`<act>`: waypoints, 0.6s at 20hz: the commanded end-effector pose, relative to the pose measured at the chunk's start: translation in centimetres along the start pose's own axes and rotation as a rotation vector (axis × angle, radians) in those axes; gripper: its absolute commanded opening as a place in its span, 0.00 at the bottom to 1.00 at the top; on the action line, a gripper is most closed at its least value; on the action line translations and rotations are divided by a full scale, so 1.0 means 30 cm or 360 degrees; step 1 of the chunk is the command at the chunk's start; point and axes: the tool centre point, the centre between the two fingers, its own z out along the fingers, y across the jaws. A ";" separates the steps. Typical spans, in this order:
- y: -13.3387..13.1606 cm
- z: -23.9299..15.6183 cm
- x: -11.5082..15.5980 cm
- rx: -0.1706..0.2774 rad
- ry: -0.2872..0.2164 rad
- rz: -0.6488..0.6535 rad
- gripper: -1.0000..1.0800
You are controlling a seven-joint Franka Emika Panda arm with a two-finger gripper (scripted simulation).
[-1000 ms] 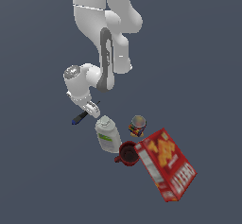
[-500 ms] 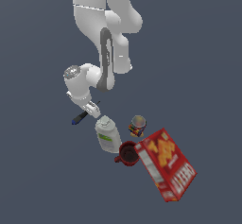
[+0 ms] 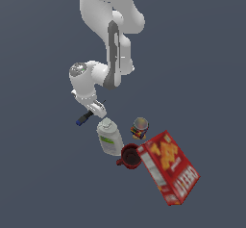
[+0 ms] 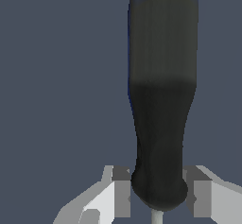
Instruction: Pick up a designated object from a clutter of objects.
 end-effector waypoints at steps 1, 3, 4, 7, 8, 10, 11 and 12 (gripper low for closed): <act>-0.033 -0.034 -0.023 0.0002 0.0001 -0.0001 0.00; -0.064 -0.066 -0.046 0.0002 0.0001 -0.0001 0.00; -0.080 -0.083 -0.058 0.0002 0.0001 -0.0001 0.00; -0.133 -0.137 -0.098 0.0002 0.0001 -0.0001 0.00; -0.152 -0.157 -0.112 0.0002 0.0001 -0.0001 0.00; -0.191 -0.198 -0.141 0.0001 0.0002 0.0000 0.00; -0.211 -0.220 -0.156 0.0000 0.0002 0.0000 0.00; -0.231 -0.241 -0.171 0.0000 0.0002 0.0000 0.00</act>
